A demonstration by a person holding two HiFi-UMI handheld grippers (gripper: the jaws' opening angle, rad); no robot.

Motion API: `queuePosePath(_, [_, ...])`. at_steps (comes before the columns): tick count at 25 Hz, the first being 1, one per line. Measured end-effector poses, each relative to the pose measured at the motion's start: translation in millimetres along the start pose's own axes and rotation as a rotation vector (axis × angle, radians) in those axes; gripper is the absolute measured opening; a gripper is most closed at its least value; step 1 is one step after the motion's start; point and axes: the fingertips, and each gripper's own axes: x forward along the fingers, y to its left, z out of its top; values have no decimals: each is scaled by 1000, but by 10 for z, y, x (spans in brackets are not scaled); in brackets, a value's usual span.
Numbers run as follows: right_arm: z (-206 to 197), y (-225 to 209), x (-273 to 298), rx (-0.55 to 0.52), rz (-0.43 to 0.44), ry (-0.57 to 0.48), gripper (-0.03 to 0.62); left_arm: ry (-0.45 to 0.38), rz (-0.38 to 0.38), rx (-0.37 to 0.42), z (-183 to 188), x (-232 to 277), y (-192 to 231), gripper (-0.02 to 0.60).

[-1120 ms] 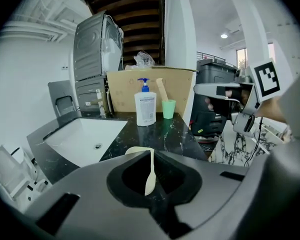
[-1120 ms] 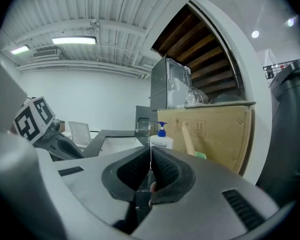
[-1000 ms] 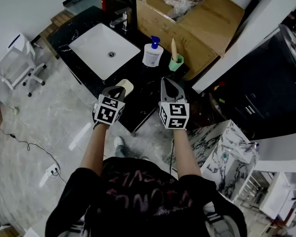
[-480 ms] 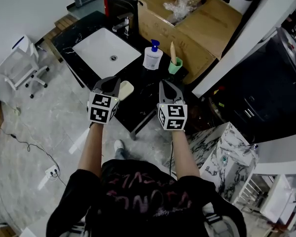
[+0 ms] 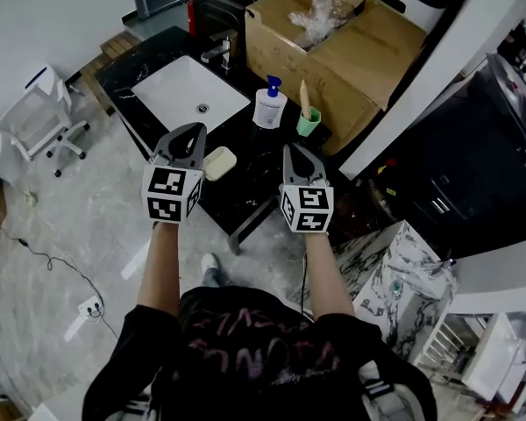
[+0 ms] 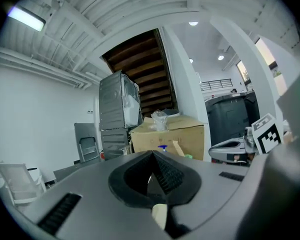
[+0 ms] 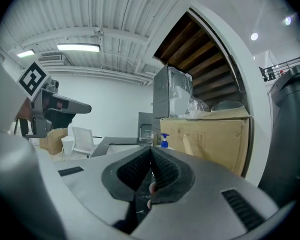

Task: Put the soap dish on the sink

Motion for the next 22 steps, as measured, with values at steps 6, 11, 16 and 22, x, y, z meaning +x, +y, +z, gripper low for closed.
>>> queuePosePath(6, [54, -49, -97, 2, -5, -12, 13, -10, 22, -3, 57, -94, -3, 14])
queuePosePath(11, [136, -91, -152, -8, -15, -26, 12, 1, 21, -13, 2, -135, -54, 14])
queuePosePath(16, [189, -103, -201, -19, -21, -31, 12, 8, 31, -7, -8, -177, -52, 14])
queuePosePath(22, [209, -83, -247, -18, -23, -35, 12, 16, 31, -22, -72, -245, -60, 14])
